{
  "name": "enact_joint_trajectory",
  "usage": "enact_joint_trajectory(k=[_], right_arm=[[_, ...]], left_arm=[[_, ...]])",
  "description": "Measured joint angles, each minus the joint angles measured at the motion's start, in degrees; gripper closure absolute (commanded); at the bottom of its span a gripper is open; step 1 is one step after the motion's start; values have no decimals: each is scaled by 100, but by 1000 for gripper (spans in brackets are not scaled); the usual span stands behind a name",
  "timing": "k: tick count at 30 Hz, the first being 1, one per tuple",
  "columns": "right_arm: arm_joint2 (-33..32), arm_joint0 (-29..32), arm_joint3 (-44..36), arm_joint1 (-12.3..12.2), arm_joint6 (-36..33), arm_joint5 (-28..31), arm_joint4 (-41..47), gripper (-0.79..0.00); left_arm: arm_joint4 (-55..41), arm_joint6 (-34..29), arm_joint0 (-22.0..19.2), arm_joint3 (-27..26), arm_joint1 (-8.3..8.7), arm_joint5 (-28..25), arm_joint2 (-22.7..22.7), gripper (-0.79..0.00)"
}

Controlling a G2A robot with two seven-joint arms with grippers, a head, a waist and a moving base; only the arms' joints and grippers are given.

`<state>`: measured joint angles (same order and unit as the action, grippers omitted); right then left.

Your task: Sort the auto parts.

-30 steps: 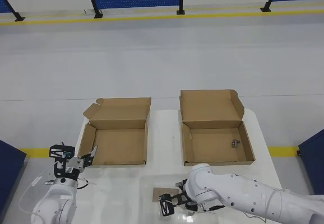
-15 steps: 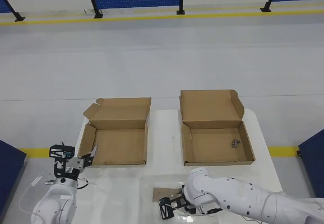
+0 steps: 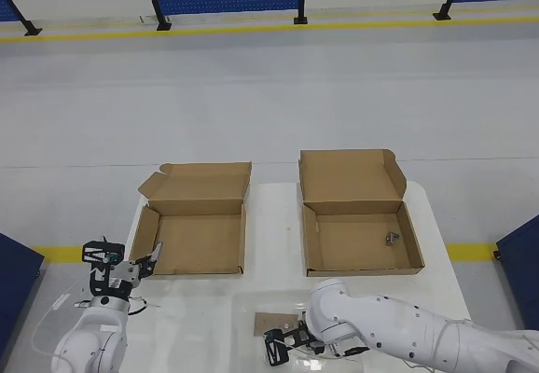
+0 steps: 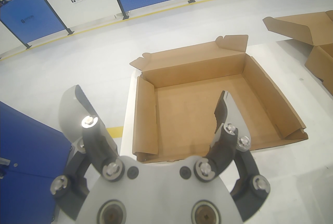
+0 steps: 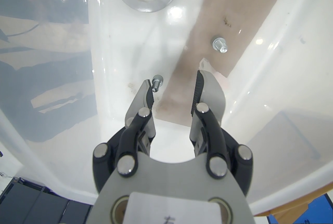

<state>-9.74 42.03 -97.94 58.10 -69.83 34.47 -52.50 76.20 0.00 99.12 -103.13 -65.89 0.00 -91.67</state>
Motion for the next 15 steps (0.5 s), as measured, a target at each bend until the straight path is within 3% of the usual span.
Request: enact_joint_trajectory(k=[12, 14, 15], right_arm=[[0, 82, -1, -17, 72, 72, -78, -194], [0, 94, 11, -14, 80, 80, -89, -95], [0, 97, 17, -12, 83, 83, -91, -6]], left_arm=[[0, 0, 0, 0, 0, 0, 0, -785], [0, 0, 0, 0, 0, 0, 0, -785], [0, 0, 0, 0, 0, 0, 0, -785]])
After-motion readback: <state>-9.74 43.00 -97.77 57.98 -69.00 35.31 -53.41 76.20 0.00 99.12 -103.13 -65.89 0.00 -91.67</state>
